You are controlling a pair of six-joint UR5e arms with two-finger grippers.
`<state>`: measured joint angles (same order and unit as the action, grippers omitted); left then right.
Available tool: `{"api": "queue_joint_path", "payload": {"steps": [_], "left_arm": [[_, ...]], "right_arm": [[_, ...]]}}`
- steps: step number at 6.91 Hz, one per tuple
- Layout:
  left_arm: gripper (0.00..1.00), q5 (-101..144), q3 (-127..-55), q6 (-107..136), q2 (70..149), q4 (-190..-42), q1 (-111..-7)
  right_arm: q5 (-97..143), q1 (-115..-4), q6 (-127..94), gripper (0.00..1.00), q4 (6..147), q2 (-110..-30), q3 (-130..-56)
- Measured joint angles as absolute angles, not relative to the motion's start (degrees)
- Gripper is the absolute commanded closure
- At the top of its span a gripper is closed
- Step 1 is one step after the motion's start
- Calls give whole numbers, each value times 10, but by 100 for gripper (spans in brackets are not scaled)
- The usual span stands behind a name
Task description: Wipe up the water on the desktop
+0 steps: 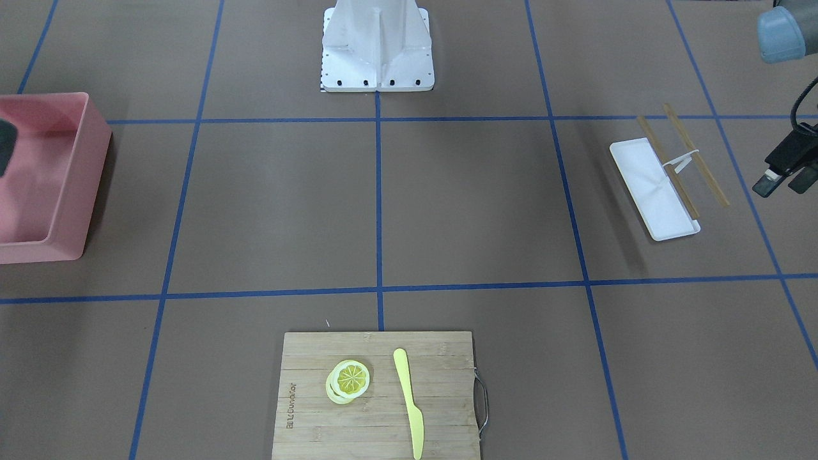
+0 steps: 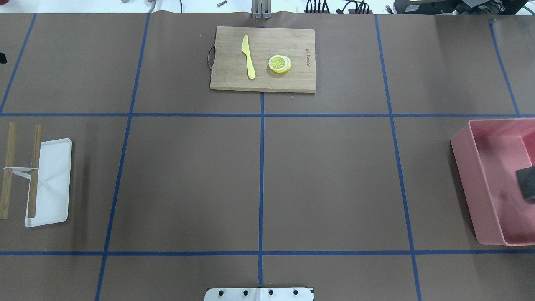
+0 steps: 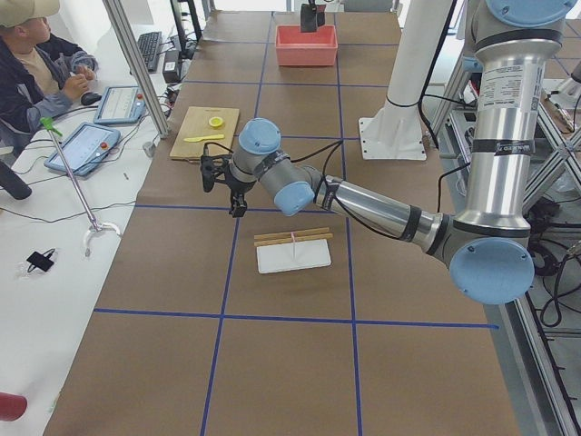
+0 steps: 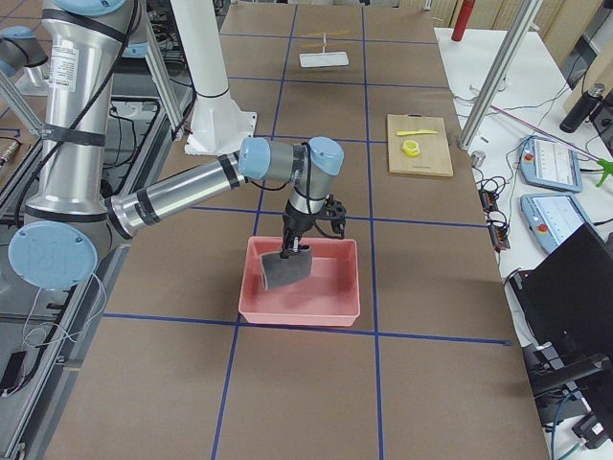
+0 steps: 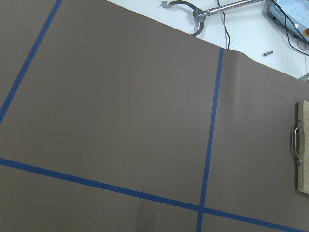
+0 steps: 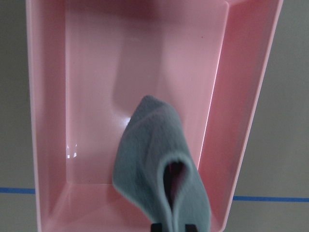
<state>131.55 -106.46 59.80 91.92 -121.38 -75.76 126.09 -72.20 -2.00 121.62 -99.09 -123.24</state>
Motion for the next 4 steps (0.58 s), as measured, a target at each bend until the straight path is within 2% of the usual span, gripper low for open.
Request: {"api": "queue_joint_path", "payload": {"steps": [4], "left_arm": [[3, 1305, -1059, 500, 891, -1213, -767]], "right_arm": [[1262, -730, -26, 0, 1127, -977, -1229]]}}
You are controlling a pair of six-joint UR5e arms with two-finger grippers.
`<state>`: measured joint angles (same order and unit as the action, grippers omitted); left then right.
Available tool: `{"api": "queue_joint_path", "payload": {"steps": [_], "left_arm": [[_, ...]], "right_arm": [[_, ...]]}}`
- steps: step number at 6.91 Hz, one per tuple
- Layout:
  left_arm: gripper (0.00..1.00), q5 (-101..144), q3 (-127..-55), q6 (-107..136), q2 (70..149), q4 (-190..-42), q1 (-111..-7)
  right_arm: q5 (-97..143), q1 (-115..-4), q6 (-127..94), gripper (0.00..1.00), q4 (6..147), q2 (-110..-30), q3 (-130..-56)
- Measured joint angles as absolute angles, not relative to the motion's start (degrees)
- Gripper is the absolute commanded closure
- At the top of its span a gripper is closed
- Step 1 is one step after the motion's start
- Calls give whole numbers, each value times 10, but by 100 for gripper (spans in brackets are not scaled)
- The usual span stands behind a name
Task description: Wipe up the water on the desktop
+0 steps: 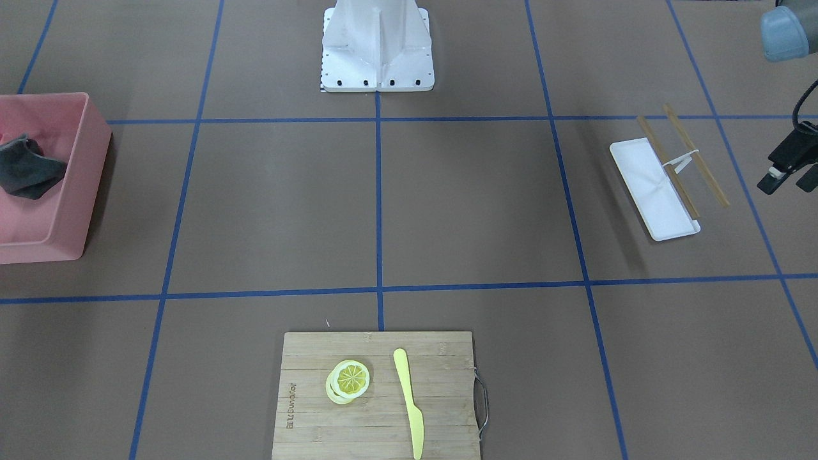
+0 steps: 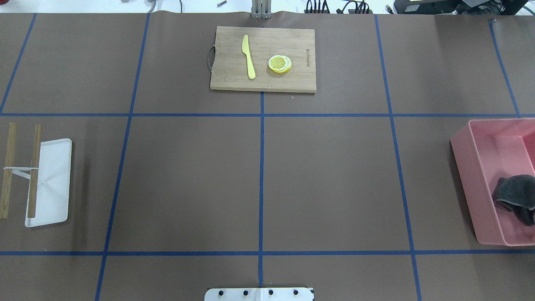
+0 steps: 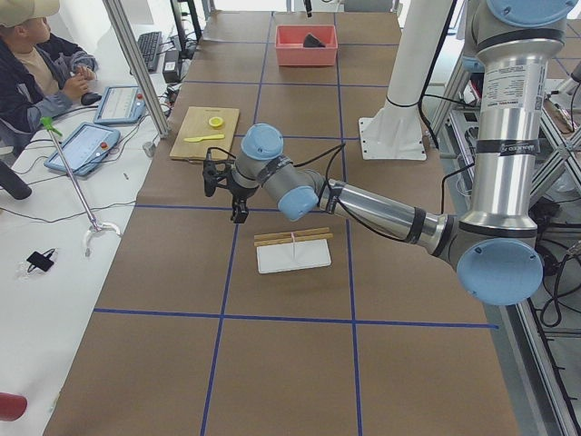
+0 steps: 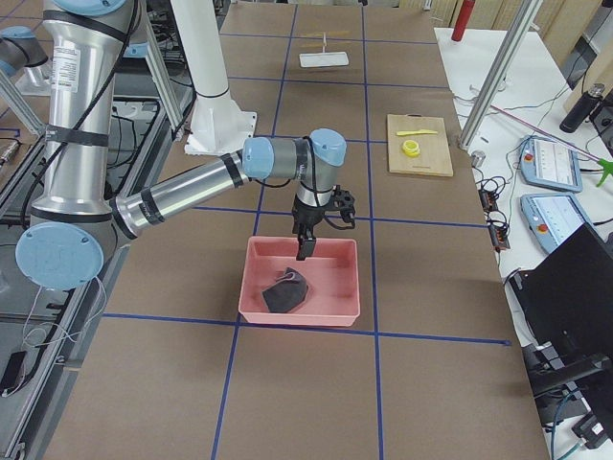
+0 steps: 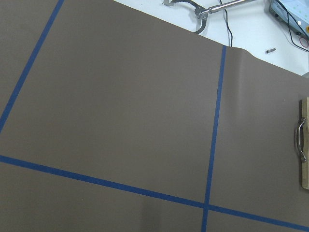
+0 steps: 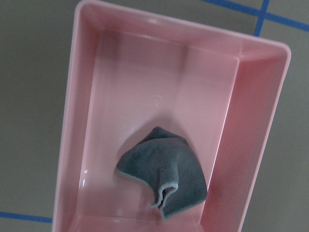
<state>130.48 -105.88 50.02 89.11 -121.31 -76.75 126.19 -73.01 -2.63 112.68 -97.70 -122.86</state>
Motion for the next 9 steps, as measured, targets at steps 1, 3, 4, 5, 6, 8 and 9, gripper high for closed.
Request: {"api": "queue_joint_path", "payload": {"steps": [1, 3, 4, 5, 6, 8, 9], "left_arm": [[3, 1288, -1051, 416, 871, -1210, -776], [3, 1277, -1035, 247, 842, -1163, -808], [3, 1302, -1032, 159, 841, -1091, -840], [3, 1328, -1032, 78, 845, -1009, -875], [2, 1343, -1032, 23, 848, -953, -898], [2, 1348, -1028, -15, 831, -919, -917], [2, 1347, -1022, -18, 827, -918, -919]], "right_arm": [[1263, -744, -28, 0, 1094, -969, -1218], [1267, -775, -54, 0, 1059, -931, -1181], [1267, -782, -80, 0, 1056, -914, -1169], [1268, -788, -100, 0, 1054, -906, -1160], [1274, -796, -108, 0, 1054, -903, -1146], [1309, -821, -108, 0, 1054, -906, -1113], [1311, -828, -106, 0, 1053, -910, -1106]]}}
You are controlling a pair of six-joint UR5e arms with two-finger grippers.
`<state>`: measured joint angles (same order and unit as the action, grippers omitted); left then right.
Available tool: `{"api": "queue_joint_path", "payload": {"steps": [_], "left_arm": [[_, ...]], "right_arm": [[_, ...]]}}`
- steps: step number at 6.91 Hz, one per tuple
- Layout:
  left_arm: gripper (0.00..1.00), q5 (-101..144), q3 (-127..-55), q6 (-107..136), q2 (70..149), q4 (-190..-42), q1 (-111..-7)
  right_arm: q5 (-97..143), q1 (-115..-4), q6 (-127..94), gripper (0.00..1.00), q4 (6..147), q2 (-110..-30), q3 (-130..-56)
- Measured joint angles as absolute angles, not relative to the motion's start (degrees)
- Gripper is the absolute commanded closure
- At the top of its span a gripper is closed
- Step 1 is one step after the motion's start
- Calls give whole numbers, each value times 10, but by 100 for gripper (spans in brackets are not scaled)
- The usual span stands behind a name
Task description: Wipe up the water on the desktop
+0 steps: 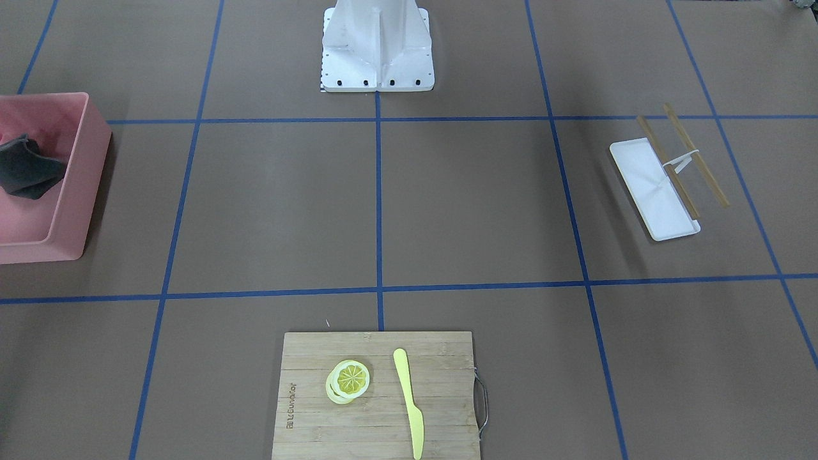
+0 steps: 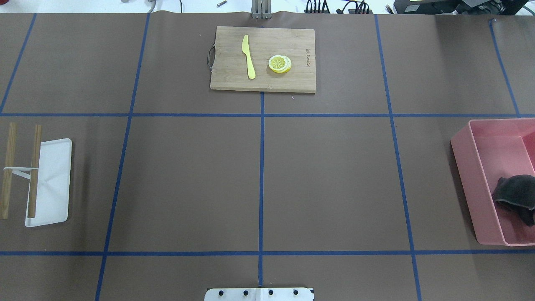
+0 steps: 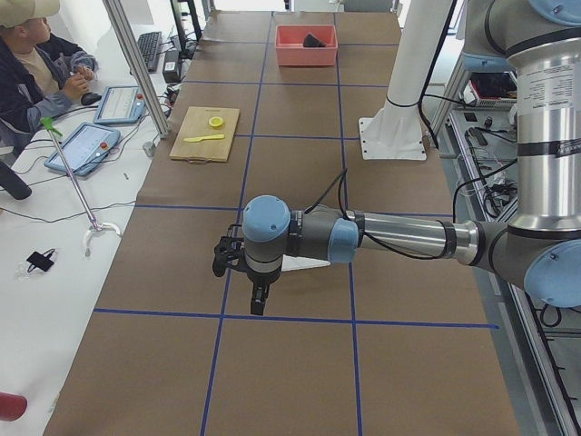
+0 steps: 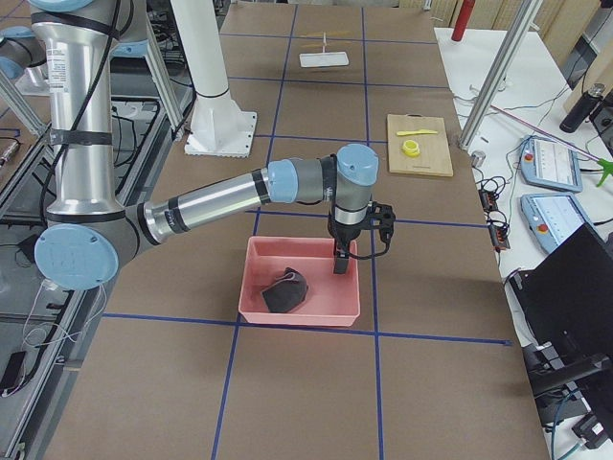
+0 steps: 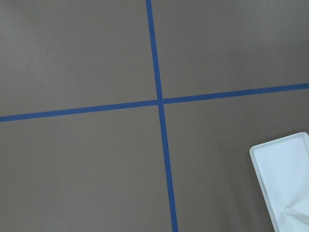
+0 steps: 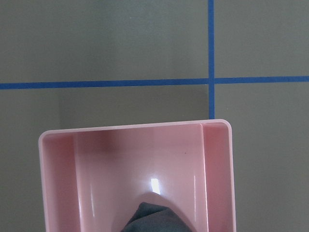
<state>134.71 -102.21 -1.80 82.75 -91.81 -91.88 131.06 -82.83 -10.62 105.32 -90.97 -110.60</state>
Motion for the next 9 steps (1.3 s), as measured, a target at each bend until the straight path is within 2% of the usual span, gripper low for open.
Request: {"api": "queue_joint_path", "payload": {"steps": [9], "left_arm": [[2, 1357, -1040, -10, 840, -921, -920]], "right_arm": [[1338, -833, -73, 0, 1054, -927, -1099]]}}
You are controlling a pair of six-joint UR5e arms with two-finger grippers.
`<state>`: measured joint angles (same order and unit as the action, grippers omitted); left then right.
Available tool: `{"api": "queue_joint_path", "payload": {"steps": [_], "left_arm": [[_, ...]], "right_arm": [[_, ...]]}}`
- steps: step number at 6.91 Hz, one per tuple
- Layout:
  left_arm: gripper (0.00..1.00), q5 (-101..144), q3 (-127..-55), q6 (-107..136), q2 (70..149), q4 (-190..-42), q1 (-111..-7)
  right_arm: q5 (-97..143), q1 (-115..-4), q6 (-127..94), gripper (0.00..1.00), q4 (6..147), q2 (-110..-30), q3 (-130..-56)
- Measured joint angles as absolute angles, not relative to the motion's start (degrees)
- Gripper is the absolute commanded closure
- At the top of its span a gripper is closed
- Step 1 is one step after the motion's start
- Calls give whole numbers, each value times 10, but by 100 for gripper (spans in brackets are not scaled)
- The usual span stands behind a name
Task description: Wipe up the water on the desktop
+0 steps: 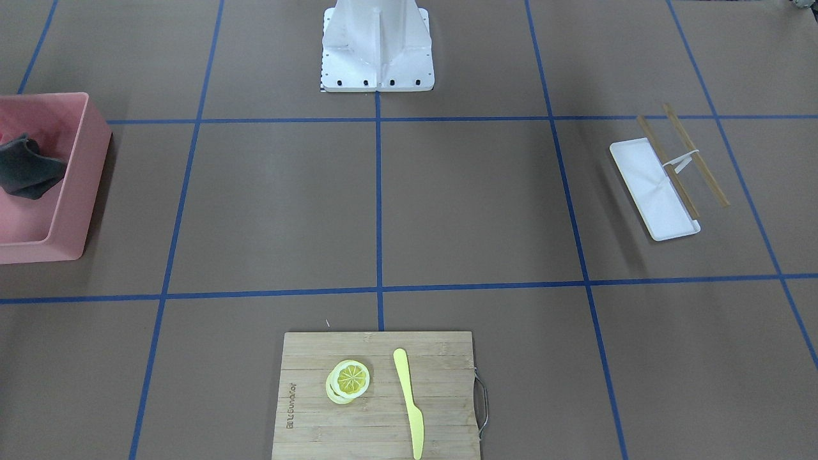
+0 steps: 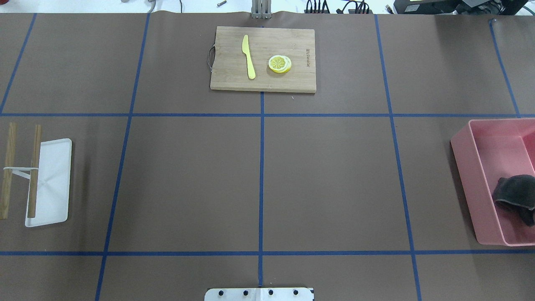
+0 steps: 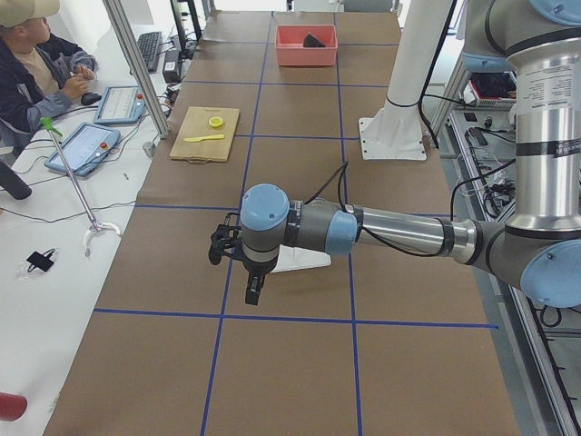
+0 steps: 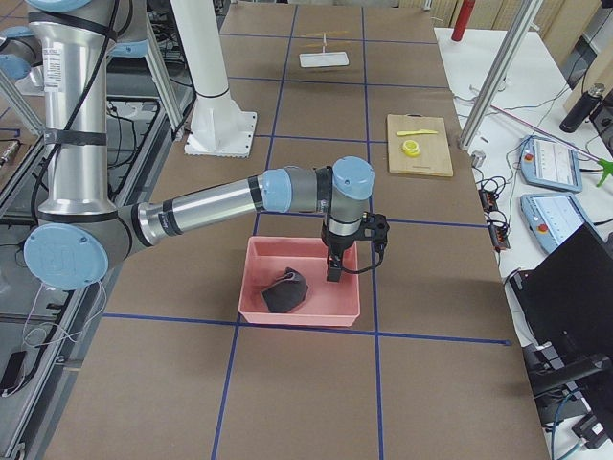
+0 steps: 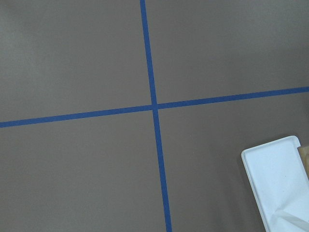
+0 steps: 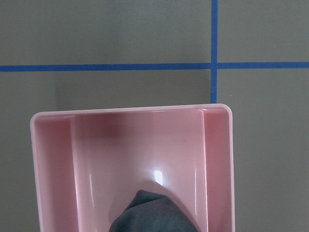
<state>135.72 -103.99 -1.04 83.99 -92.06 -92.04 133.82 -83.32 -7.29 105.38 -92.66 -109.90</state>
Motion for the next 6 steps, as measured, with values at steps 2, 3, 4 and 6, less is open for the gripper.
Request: {"api": "queue_joint_path", "payload": {"steps": [2, 3, 4, 6], "left_arm": [[2, 1357, -1044, -5, 842, -922, -921], [2, 1357, -1046, -4, 845, -923, -921], [2, 1357, -1052, -4, 847, -924, -922], [2, 1355, -1074, -5, 848, -930, -923]], "right_arm": [[1346, -833, -73, 0, 1054, -927, -1098], [1346, -833, -72, 0, 1053, -927, -1098], [1347, -833, -71, 0, 1053, -927, -1099], [1347, -833, -71, 0, 1053, -924, -1101]]}}
